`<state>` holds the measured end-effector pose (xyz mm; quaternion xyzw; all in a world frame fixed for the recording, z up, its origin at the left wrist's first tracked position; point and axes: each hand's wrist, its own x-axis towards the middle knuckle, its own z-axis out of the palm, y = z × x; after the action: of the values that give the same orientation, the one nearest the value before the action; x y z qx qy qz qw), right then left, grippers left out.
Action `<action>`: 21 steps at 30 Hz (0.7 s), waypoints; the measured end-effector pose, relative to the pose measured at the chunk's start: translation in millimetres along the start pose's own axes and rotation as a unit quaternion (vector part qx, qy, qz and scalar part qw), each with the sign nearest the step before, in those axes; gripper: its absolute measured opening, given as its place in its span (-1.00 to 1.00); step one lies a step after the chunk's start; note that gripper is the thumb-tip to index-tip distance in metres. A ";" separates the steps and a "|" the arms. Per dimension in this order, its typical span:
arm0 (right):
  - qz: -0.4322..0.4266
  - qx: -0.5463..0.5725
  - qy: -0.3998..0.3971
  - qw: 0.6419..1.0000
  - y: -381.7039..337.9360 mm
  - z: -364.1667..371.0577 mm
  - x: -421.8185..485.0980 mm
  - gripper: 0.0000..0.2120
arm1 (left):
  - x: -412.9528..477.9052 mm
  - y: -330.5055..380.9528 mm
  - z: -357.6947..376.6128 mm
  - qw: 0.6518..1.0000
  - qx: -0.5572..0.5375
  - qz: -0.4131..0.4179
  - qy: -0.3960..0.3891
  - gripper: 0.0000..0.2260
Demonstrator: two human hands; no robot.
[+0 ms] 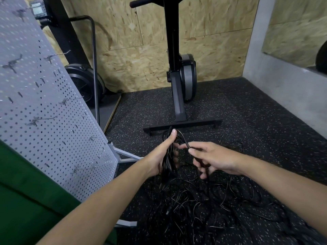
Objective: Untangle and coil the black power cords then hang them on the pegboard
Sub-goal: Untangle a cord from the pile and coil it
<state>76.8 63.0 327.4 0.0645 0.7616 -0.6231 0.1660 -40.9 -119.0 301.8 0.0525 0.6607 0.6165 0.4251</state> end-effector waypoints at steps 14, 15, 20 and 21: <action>-0.063 -0.116 0.063 0.989 -6.8 35.3 6.2 -0.94 | -2.5 0.2 12.2 0.998 -0.030 0.024 -0.057 -0.76; -0.061 -0.094 0.072 0.991 -5.7 36.9 6.5 -0.88 | -0.7 0.2 11.0 0.997 -0.036 0.024 -0.057 -0.76; 0.005 -0.046 0.015 0.999 -9.5 29.4 2.5 -0.77 | 1.5 -1.0 4.3 0.997 -0.027 0.031 -0.069 -0.64; 0.022 -0.068 -0.017 0.997 -11.6 26.9 0.2 -0.81 | 1.5 -0.5 2.7 0.997 -0.037 0.036 -0.059 -0.62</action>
<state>77.8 34.3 333.5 0.0591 0.7979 -0.5668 0.1966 -40.0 -116.2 300.9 0.0970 0.6091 0.6508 0.4429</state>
